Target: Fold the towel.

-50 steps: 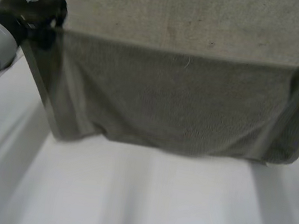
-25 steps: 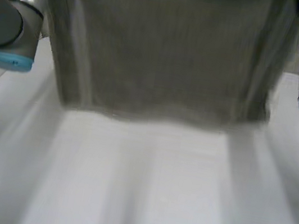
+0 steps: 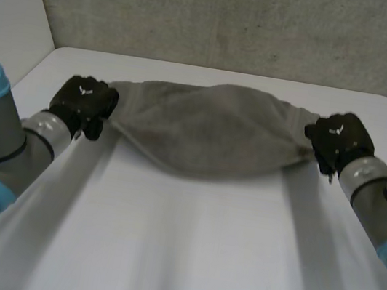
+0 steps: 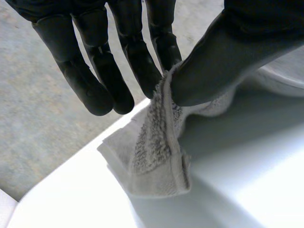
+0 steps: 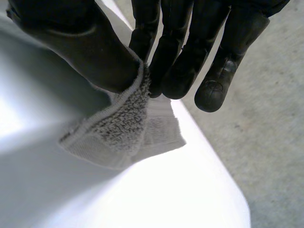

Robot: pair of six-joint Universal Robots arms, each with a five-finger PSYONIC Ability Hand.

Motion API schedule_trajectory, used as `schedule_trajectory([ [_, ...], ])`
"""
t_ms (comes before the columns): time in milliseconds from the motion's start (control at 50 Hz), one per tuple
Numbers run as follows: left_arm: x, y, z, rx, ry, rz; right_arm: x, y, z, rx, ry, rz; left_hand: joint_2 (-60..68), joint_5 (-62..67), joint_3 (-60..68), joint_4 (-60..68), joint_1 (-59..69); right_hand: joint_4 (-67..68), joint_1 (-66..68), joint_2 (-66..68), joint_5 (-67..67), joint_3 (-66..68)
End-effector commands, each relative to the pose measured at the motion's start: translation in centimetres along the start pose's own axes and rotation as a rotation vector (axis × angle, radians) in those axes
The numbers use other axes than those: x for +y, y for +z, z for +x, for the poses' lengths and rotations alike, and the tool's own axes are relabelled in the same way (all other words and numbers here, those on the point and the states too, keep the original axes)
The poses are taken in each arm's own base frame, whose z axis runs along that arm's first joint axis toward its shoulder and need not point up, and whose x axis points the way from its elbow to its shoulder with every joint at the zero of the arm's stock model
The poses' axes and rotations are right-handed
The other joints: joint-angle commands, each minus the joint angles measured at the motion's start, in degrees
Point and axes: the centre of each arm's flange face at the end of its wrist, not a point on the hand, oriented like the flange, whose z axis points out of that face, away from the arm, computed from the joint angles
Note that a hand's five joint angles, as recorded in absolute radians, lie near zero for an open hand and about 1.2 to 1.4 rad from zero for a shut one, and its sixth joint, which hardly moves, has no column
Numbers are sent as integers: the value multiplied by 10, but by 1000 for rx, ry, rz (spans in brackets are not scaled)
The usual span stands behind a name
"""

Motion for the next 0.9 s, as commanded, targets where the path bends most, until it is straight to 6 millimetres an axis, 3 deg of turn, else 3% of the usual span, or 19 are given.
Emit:
schedule_trajectory([
  [20, -6, -41, -1, 19, 82, 4, 5, -37, 13, 33, 8, -28, -69, -157, -90, -73, -45, 30, 30, 40, 30, 32],
  [60, -10, -51, -4, 11, 97, 18, -5, -59, 35, 111, 14, -14, -69, -157, -90, -73, -45, 30, 30, 40, 30, 32],
  [80, -18, -62, -8, -3, 110, 42, -5, -59, 36, 112, 14, -14, -69, -157, -90, -73, -45, 30, 30, 40, 30, 32],
  [160, -40, -85, -18, -44, 125, 113, -24, -96, 62, 199, 10, 19, -69, -157, -90, -73, -45, 30, 30, 40, 30, 32],
  [200, -64, -103, -31, -100, 140, 202, -31, -107, 66, 193, 10, 24, -69, -157, -90, -73, -45, 30, 30, 40, 30, 32],
  [320, -75, -109, -42, -127, 101, 252, -37, -117, 67, 68, 29, 21, -69, -157, -90, -73, -45, 30, 30, 40, 30, 32],
  [380, -67, -104, -37, -88, 59, 237, -25, -103, 62, 10, 55, -10, -69, -157, -90, -73, -45, 30, 30, 40, 30, 32],
  [420, -37, -85, -30, -36, 19, 133, -14, -92, 58, -25, 72, -46, -69, -157, -90, -73, -45, 30, 30, 40, 30, 32],
  [480, -23, -75, -26, -12, 3, 82, -3, -72, 52, -65, 79, -87, -69, -157, -90, -73, -45, 30, 30, 40, 30, 32],
  [520, -7, -53, -19, 29, 5, 36, 2, -63, 50, -85, 79, -106, -69, -157, -90, -73, -45, 30, 30, 40, 30, 32],
  [560, 2, -41, -16, 43, 15, 12, 15, -38, 43, -113, 74, -155, -69, -157, -90, -73, -45, 30, 30, 40, 30, 32],
  [580, 11, -29, -12, 59, 31, -12, 15, -38, 43, -113, 74, -155, -69, -157, -90, -73, -45, 30, 30, 40, 30, 32],
  [600, 11, -29, -11, 60, 31, -12, 22, -26, 40, -115, 72, -179, -69, -157, -90, -73, -45, 30, 30, 40, 30, 32],
  [640, 20, -5, -3, 71, 89, -24, 28, -15, 40, -104, 67, -202, -69, -157, -90, -73, -45, 30, 30, 40, 30, 32],
  [660, 20, -5, -3, 71, 90, -24, 33, -5, 40, -90, 62, -218, -69, -157, -90, -73, -45, 30, 30, 40, 30, 32],
  [720, 27, 21, -8, 15, 126, -37, 39, 13, 40, -61, 50, -238, -69, -157, -90, -73, -45, 30, 30, 40, 30, 32],
  [780, 34, 42, -10, -27, 143, -43, 41, 22, 38, -50, 49, -241, -69, -157, -90, -73, -45, 30, 30, 40, 30, 32],
  [840, 35, 60, -10, -52, 150, -25, 47, 48, 28, -25, 40, -204, -69, -157, -90, -73, -45, 30, 30, 40, 30, 32],
  [900, 36, 75, -5, -51, 159, 7, 45, 61, 25, 20, 30, -151, -69, -157, -90, -73, -45, 30, 30, 40, 30, 32],
])
